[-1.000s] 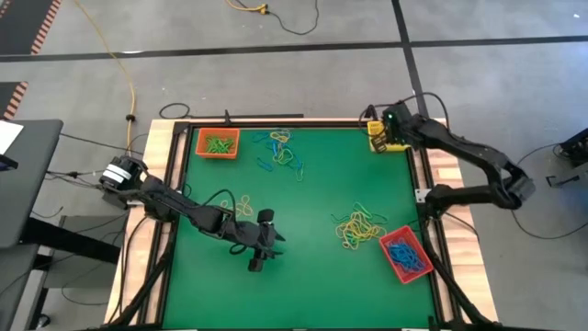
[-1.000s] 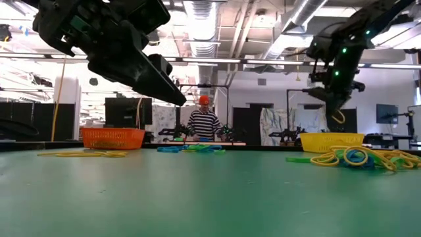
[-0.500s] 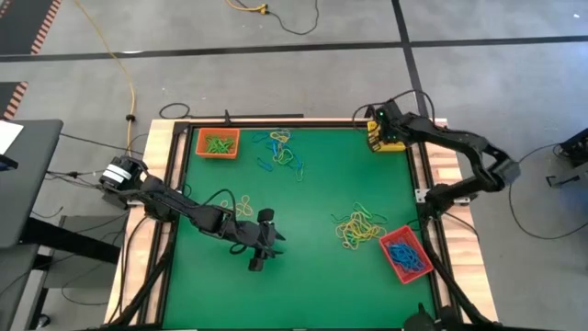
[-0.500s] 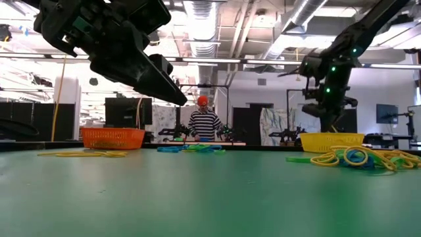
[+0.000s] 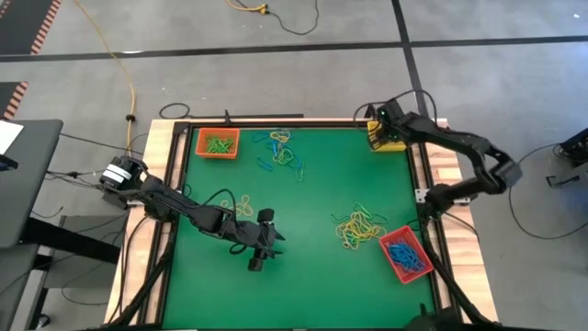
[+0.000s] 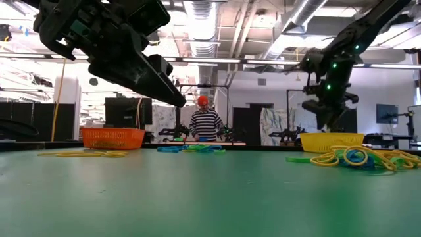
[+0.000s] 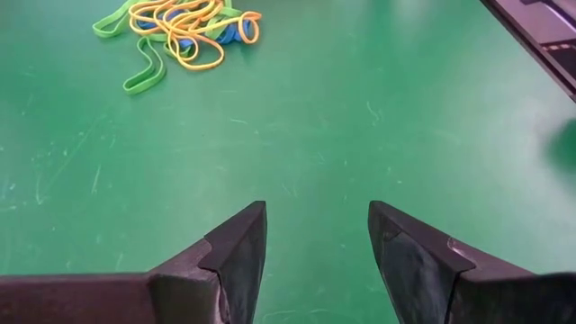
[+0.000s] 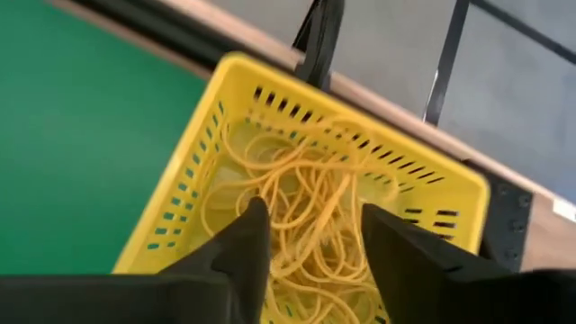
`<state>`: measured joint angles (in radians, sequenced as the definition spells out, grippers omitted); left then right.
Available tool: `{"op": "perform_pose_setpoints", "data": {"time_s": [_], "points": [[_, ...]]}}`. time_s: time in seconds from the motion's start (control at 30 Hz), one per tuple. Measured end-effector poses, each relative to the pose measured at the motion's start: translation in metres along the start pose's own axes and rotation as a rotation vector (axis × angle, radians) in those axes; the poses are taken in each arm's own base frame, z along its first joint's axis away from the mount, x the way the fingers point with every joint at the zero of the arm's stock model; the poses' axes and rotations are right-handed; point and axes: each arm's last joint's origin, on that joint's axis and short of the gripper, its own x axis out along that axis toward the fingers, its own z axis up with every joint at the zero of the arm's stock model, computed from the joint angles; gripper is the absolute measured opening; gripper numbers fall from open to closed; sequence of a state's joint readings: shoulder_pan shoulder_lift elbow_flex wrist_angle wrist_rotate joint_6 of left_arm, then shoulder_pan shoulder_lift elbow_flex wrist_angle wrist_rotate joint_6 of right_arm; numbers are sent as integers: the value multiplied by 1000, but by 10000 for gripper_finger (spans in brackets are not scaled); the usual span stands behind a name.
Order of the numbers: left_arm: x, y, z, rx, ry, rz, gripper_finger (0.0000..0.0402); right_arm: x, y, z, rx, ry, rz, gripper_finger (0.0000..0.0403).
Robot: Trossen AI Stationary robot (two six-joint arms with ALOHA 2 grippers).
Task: Sort rubber bands into baskets
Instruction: Put the yellow rubber band into the yellow bin
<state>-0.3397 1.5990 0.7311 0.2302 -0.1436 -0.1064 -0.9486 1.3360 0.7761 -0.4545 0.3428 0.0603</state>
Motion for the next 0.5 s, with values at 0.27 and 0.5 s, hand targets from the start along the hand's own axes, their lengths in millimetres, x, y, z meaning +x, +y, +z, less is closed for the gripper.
{"op": "perform_pose_setpoints", "data": {"time_s": [0.27, 0.5], "points": [[0, 0, 0, 2, 0, 0, 185, -38, 8, 2, 24, -142, 76, 230], [0, 2, -2, 7, 17, 49, 185, -71, 42, -5, -82, -238, 245, 227]]}}
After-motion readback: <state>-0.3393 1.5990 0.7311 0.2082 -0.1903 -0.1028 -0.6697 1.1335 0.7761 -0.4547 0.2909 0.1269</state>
